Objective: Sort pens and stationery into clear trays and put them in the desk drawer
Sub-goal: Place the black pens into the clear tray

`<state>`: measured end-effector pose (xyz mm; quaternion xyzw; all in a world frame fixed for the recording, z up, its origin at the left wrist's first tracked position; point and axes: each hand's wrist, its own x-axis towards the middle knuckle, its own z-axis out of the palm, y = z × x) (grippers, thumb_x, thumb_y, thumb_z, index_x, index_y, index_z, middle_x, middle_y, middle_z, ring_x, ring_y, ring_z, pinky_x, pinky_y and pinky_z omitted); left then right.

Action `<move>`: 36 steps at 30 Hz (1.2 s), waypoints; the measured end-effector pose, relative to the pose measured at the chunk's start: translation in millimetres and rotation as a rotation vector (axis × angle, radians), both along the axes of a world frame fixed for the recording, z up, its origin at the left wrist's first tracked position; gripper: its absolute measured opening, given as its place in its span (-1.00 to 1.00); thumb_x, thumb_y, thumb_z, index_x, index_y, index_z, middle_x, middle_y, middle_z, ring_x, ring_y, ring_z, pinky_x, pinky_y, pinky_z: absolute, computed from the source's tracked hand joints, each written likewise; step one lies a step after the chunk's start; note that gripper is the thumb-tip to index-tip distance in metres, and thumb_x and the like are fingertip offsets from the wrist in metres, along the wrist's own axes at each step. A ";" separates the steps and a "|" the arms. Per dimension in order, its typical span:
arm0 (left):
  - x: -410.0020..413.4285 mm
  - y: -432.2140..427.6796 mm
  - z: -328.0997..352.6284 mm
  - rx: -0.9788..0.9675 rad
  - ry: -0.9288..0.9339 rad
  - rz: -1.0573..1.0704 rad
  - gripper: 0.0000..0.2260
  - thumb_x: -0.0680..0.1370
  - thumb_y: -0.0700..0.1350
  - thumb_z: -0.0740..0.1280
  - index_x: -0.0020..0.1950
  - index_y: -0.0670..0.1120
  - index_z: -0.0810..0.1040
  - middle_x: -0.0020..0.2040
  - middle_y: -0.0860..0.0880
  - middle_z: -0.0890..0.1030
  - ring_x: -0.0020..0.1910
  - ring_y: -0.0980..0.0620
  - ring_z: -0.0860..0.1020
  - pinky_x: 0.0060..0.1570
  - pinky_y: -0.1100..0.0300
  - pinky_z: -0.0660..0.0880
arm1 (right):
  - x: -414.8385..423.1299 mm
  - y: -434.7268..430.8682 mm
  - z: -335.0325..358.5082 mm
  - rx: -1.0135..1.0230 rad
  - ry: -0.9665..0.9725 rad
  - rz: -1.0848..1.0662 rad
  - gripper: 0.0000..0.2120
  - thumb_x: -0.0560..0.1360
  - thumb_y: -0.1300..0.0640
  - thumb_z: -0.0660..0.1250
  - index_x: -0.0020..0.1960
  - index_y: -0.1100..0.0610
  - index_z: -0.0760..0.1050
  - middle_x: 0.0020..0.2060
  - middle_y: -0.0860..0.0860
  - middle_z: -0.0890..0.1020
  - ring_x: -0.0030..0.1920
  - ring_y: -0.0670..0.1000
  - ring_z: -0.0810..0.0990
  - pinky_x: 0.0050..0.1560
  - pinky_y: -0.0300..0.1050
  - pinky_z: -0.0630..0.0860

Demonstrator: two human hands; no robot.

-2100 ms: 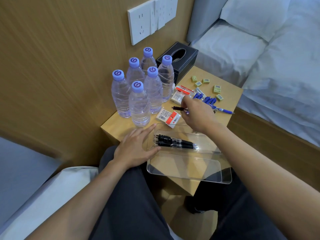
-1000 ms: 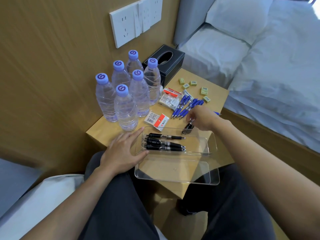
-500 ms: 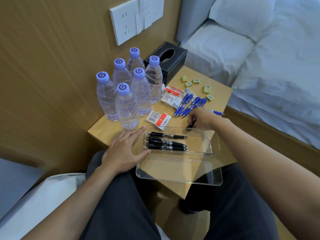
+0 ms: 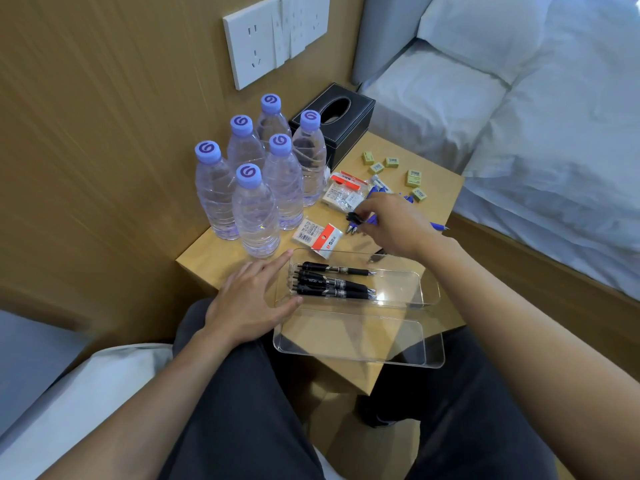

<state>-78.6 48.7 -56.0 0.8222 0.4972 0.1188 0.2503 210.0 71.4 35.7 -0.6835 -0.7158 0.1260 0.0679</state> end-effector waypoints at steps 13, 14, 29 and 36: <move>0.0 -1.5 -2.8 0.034 -0.007 -0.007 -0.27 0.49 0.37 0.28 0.59 0.29 0.06 0.30 0.15 0.47 0.33 0.08 0.38 0.33 0.06 0.33 | -79.2 -35.0 -12.3 -0.033 -0.118 0.203 -0.79 0.62 0.08 0.23 0.22 0.07 0.51 0.05 0.02 0.58 -0.01 0.14 0.62 -0.21 0.02 0.56; -0.2 -1.5 -2.6 0.031 -0.008 -0.009 -0.27 0.49 0.36 0.29 0.59 0.29 0.05 0.32 0.15 0.46 0.35 0.08 0.38 0.34 0.06 0.32 | -80.2 -36.5 -21.2 -0.065 -0.148 0.196 -0.78 0.62 0.09 0.23 0.24 0.08 0.50 0.06 0.03 0.58 0.01 0.15 0.62 -0.21 0.02 0.55; -0.9 -1.3 -0.7 -0.009 -0.003 -0.012 -0.26 0.48 0.40 0.23 0.58 0.37 -0.05 0.38 0.14 0.43 0.41 0.06 0.34 0.40 -0.02 0.30 | -15.0 -13.0 -21.4 -0.020 -0.020 -0.154 -0.85 0.58 0.16 0.26 0.05 0.02 0.60 -0.04 -0.05 0.64 -0.07 0.02 0.62 -0.10 0.01 0.64; -0.5 -1.5 0.8 0.004 0.001 -0.009 -0.25 0.49 0.38 0.26 0.59 0.34 -0.03 0.39 0.15 0.42 0.39 0.10 0.34 0.38 0.04 0.29 | 33.2 3.1 -35.6 -0.339 -0.194 -0.122 -0.79 0.50 0.26 0.38 0.06 0.02 0.64 -0.02 -0.02 0.62 -0.09 0.01 0.58 -0.28 -0.18 0.47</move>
